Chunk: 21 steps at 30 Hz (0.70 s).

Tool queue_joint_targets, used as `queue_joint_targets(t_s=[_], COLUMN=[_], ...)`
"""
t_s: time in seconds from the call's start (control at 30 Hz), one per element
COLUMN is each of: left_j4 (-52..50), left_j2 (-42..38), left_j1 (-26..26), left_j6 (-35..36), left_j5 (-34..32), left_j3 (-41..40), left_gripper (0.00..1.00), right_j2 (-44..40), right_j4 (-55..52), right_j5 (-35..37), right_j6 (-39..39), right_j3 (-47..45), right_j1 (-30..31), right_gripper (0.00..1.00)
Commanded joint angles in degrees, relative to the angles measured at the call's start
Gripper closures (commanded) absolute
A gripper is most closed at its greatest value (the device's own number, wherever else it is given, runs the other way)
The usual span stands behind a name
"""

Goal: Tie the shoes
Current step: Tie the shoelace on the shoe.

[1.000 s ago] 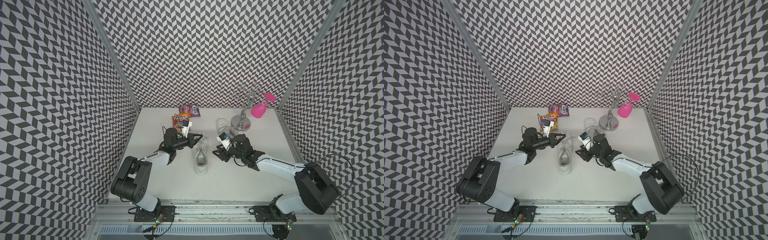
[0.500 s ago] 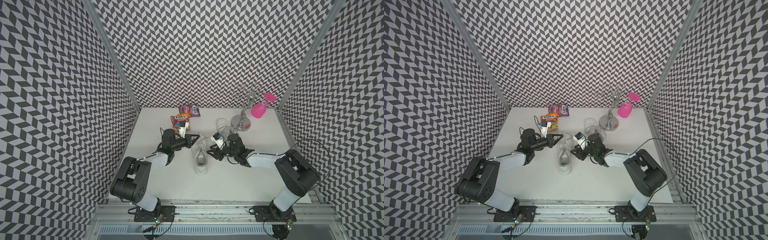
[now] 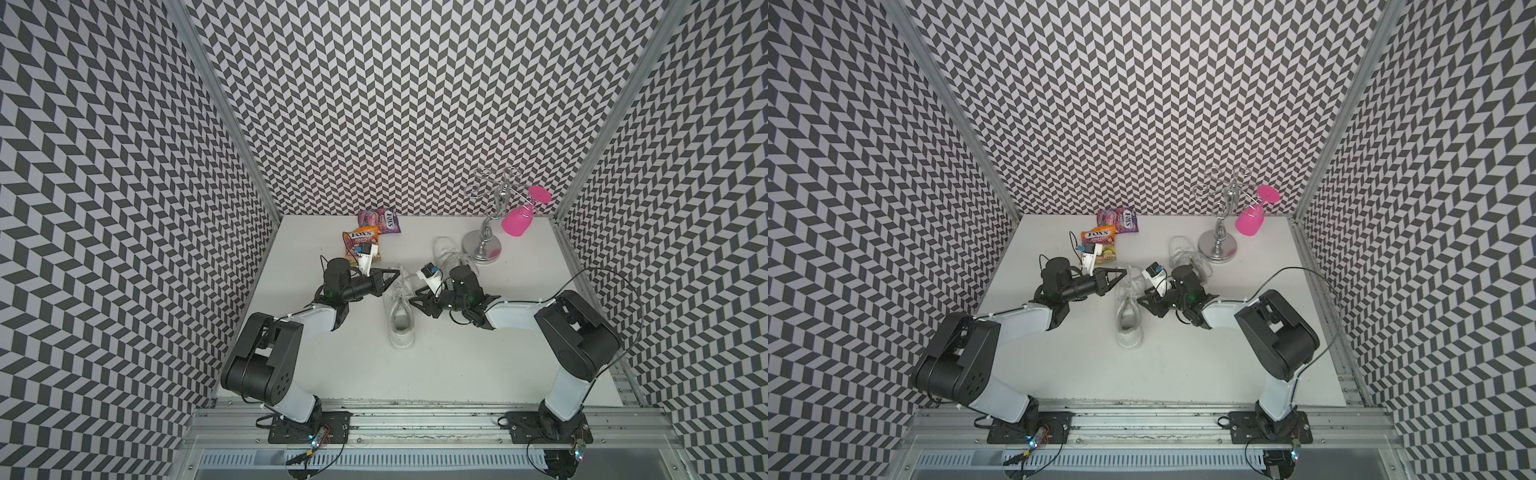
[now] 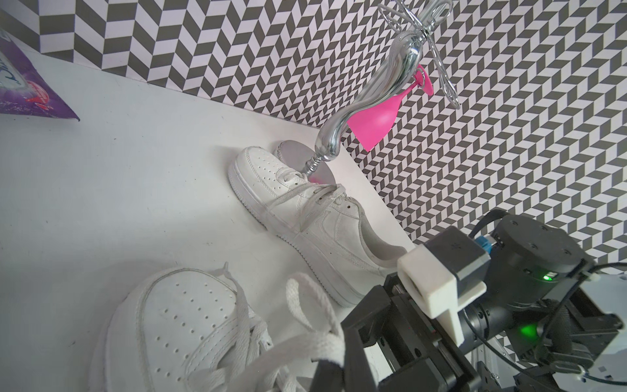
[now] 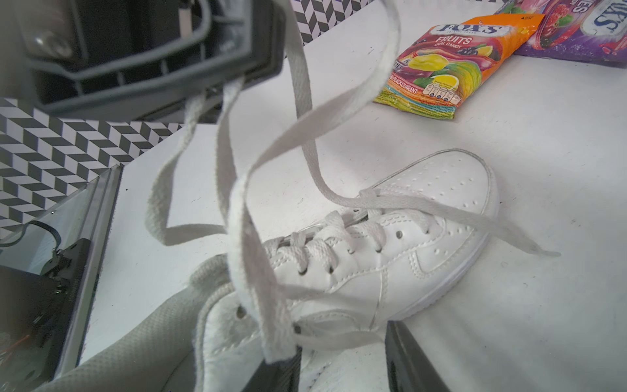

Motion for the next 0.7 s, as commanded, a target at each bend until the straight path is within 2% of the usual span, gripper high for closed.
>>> queue_joint_targets(t_s=[0.0, 0.13, 0.23, 0.3, 0.47, 0.67], left_j4=[4.7, 6.7, 9.2, 12.2, 19.4, 26.5], left_j2=[1.3, 2.6, 3.4, 3.8, 5.2, 8.5], left_j1=[0.6, 0.9, 1.3, 1.7, 1.8, 1.8], left_j6=[-2.1, -3.4, -4.9, -6.5, -9.7, -14.0], left_j5=[2.4, 3.3, 4.0, 4.3, 5.1, 5.8], left_j3=[0.2, 0.3, -0.1, -0.5, -1.3, -1.1], left_gripper=[0.95, 0.94, 0.9, 0.82, 0.67, 0.61], right_j2=[1.3, 1.7, 0.4, -1.8, -6.4, -11.1], right_j4=[4.9, 6.0, 4.9, 3.9, -0.3, -4.9], right_j5=[-2.2, -3.3, -1.9, 0.5, 3.2, 4.1], right_j6=[0.6, 0.6, 0.0, -0.3, -0.3, 0.5], right_j3=[1.2, 1.1, 0.5, -0.8, -2.5, -4.3], right_j1=[0.5, 0.5, 0.5, 0.4, 0.5, 1.5], right_gripper=[0.61, 0.72, 0.91, 1.0, 1.0, 1.0])
